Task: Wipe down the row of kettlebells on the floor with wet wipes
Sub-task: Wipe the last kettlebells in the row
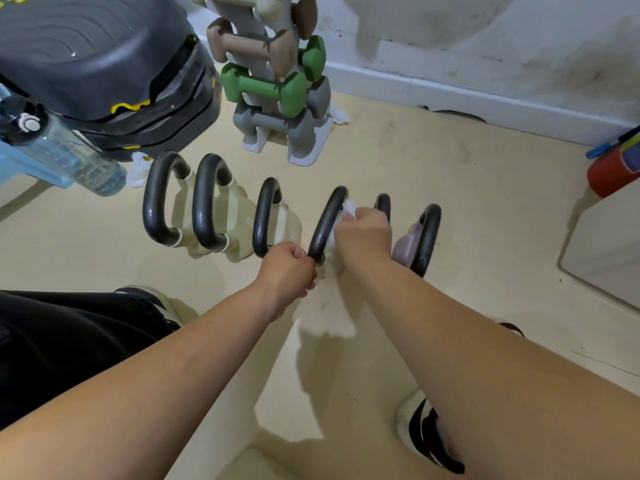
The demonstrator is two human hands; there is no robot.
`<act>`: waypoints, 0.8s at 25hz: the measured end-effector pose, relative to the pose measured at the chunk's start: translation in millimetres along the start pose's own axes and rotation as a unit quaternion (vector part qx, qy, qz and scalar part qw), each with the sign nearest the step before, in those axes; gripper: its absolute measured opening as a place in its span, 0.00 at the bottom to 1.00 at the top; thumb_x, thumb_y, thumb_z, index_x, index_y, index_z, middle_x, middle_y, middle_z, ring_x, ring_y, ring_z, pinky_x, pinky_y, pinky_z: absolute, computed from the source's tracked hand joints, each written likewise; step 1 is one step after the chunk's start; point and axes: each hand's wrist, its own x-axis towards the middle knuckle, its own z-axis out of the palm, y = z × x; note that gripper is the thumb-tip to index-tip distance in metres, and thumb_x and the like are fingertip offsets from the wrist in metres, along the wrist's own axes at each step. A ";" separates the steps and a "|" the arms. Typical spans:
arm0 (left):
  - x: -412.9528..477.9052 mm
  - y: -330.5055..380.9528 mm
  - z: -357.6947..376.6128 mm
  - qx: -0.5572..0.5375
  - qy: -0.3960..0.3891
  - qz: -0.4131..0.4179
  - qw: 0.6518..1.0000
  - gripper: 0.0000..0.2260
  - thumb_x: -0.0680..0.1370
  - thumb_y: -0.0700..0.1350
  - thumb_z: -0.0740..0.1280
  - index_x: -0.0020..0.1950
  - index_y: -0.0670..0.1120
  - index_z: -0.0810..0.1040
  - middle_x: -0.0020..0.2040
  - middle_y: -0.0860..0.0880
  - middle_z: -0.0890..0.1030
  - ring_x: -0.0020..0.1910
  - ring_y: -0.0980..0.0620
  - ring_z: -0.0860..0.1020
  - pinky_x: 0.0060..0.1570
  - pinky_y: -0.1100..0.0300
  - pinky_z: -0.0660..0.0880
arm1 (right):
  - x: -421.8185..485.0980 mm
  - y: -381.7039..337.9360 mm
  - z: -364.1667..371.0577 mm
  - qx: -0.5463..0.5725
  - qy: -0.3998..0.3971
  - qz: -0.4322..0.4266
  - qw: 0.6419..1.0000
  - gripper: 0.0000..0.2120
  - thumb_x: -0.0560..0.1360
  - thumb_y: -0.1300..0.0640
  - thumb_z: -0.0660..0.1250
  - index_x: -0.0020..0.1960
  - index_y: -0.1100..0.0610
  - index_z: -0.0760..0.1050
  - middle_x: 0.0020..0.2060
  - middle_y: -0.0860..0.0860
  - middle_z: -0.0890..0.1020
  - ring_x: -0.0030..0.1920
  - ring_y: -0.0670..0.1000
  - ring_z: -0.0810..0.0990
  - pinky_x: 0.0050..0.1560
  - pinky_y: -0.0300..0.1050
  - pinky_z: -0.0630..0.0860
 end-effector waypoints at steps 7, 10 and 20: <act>-23.9 11.1 41.7 0.118 -0.112 -0.009 0.987 0.13 0.76 0.43 0.64 0.48 0.32 0.78 0.32 0.39 0.84 0.24 0.46 0.77 0.29 0.57 0.77 | 31.2 15.0 -87.0 -0.040 0.086 -0.091 0.991 0.20 0.76 0.45 0.58 0.40 0.62 0.74 0.34 0.50 0.79 0.38 0.55 0.77 0.40 0.45 0.71; -26.7 14.7 55.4 0.121 -0.128 0.031 0.984 0.13 0.78 0.43 0.63 0.48 0.33 0.79 0.35 0.40 0.86 0.27 0.48 0.80 0.33 0.57 0.79 | 36.4 17.6 -83.5 -0.023 -0.033 -0.046 0.998 0.22 0.75 0.43 0.59 0.37 0.61 0.74 0.35 0.55 0.80 0.42 0.58 0.80 0.47 0.46 0.75; -2.9 1.0 51.0 0.080 -0.132 0.022 0.988 0.08 0.79 0.41 0.62 0.49 0.39 0.79 0.40 0.44 0.83 0.33 0.51 0.80 0.35 0.58 0.75 | 49.4 46.5 -16.7 -0.281 -0.063 -0.123 0.950 0.39 0.76 0.63 0.56 0.79 0.60 0.36 0.79 0.52 0.37 0.79 0.51 0.48 0.71 0.39 0.48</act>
